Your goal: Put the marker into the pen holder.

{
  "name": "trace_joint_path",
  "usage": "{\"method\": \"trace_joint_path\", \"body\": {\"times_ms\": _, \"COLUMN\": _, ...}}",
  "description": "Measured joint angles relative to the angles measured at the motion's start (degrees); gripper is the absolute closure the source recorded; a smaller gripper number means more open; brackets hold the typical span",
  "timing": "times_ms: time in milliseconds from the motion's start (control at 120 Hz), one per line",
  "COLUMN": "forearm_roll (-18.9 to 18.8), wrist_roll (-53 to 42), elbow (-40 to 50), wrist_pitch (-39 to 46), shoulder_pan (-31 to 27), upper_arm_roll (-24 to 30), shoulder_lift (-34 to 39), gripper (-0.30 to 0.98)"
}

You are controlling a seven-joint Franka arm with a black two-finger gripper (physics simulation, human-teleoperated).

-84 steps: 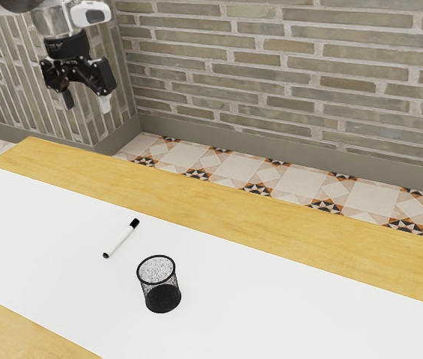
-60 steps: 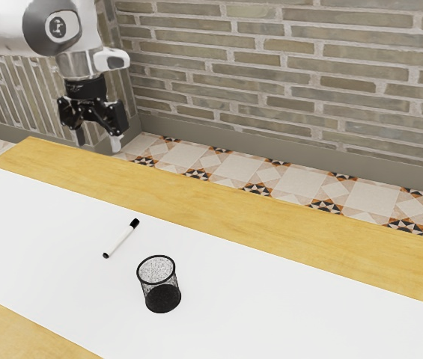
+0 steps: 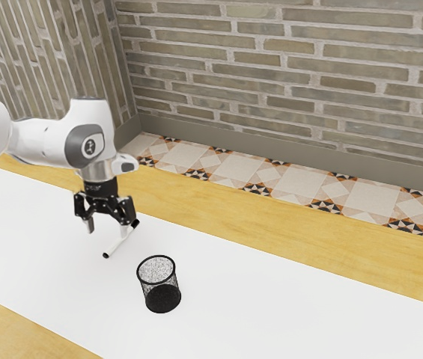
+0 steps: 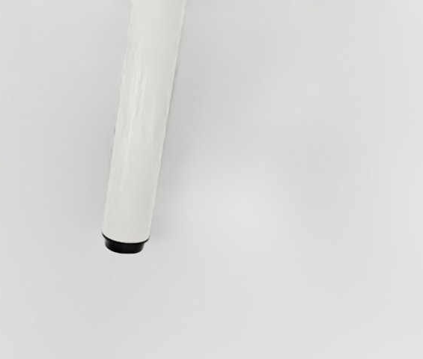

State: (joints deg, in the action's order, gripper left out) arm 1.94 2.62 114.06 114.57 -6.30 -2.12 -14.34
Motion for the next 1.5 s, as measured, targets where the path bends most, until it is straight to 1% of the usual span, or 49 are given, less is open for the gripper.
{"method": "trace_joint_path", "body": {"times_ms": 100, "forearm_roll": -0.08, "wrist_roll": -0.62, "elbow": 0.09, "wrist_pitch": 4.42, "shoulder_pan": -0.24, "upper_arm_roll": 0.01, "shoulder_lift": -2.16, "gripper": 0.03}}
{"method": "trace_joint_path", "body": {"times_ms": 408, "forearm_roll": -2.03, "wrist_roll": -3.72, "elbow": 2.47, "wrist_pitch": 11.83, "shoulder_pan": -0.62, "upper_arm_roll": 0.19, "shoulder_lift": -4.86, "gripper": 0.3}}
{"method": "trace_joint_path", "body": {"times_ms": 642, "forearm_roll": -2.32, "wrist_roll": -5.3, "elbow": 4.07, "wrist_pitch": 15.04, "shoulder_pan": -1.24, "upper_arm_roll": 0.33, "shoulder_lift": -5.14, "gripper": 0.44}}
{"method": "trace_joint_path", "body": {"times_ms": 950, "forearm_roll": -2.35, "wrist_roll": -7.05, "elbow": 4.53, "wrist_pitch": 16.23, "shoulder_pan": -2.23, "upper_arm_roll": 0.89, "shoulder_lift": -5.67, "gripper": 0.53}}
{"method": "trace_joint_path", "body": {"times_ms": 1208, "forearm_roll": -2.09, "wrist_roll": -8.15, "elbow": 4.53, "wrist_pitch": 16.46, "shoulder_pan": -3.07, "upper_arm_roll": 0.96, "shoulder_lift": -6.21, "gripper": 0.64}}
{"method": "trace_joint_path", "body": {"times_ms": 1500, "forearm_roll": -2.1, "wrist_roll": -8.43, "elbow": 4.27, "wrist_pitch": 16.21, "shoulder_pan": -3.38, "upper_arm_roll": 1.04, "shoulder_lift": -6.34, "gripper": 0.71}}
